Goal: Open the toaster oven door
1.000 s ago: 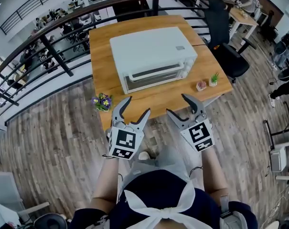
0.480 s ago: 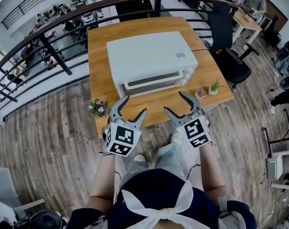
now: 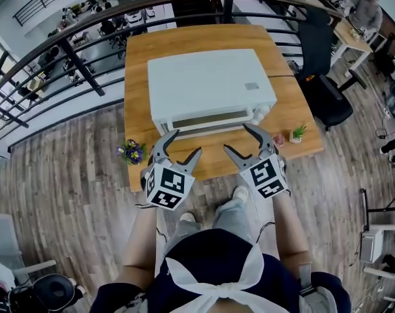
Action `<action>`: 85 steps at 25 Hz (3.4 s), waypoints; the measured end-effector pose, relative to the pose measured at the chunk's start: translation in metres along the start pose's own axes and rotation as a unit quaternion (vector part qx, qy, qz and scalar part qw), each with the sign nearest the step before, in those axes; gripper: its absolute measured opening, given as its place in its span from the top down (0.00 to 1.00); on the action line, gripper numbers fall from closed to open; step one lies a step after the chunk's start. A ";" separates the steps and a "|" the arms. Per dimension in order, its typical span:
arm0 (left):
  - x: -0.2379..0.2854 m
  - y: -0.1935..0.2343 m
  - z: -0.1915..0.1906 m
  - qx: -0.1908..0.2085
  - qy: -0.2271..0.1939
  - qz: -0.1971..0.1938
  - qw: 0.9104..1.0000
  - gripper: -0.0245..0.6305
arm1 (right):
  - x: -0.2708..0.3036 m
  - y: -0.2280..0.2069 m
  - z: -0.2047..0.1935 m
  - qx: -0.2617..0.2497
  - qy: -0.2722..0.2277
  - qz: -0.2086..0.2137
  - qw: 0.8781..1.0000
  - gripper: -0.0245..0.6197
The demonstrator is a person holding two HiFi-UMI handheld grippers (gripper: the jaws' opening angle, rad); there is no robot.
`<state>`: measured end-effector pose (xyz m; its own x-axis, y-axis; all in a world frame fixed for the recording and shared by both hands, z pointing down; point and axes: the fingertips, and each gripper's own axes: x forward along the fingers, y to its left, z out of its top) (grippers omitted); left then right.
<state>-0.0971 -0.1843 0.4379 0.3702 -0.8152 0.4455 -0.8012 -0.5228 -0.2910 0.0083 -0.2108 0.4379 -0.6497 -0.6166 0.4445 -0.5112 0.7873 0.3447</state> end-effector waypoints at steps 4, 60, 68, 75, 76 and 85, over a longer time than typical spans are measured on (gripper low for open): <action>0.014 0.006 -0.003 0.002 0.017 0.014 1.000 0.51 | 0.013 -0.009 -0.009 -0.005 0.008 0.014 1.000 0.50; 0.037 -0.018 -0.055 0.060 0.101 0.029 0.993 0.68 | 0.033 0.004 -0.057 0.028 0.039 0.053 0.997 0.66; 0.033 -0.029 -0.063 0.053 0.108 0.019 0.992 0.68 | 0.027 0.013 -0.066 0.031 0.043 0.050 0.997 0.66; 0.029 -0.038 -0.070 0.053 0.115 0.014 0.992 0.69 | 0.022 0.022 -0.076 0.034 0.052 0.056 0.996 0.66; 0.028 -0.039 -0.071 0.052 0.116 0.012 0.992 0.69 | 0.022 0.023 -0.077 0.036 0.054 0.057 0.996 0.66; 0.022 -0.051 -0.079 0.051 0.123 0.004 0.991 0.69 | 0.011 0.027 -0.076 0.058 0.059 0.061 0.995 0.64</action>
<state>-0.0849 -0.1561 0.5299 0.2273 -0.7405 0.6325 -0.7475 -0.5490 -0.3741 0.0297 -0.1961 0.5149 -0.6448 -0.5058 0.5731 -0.4980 0.8468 0.1871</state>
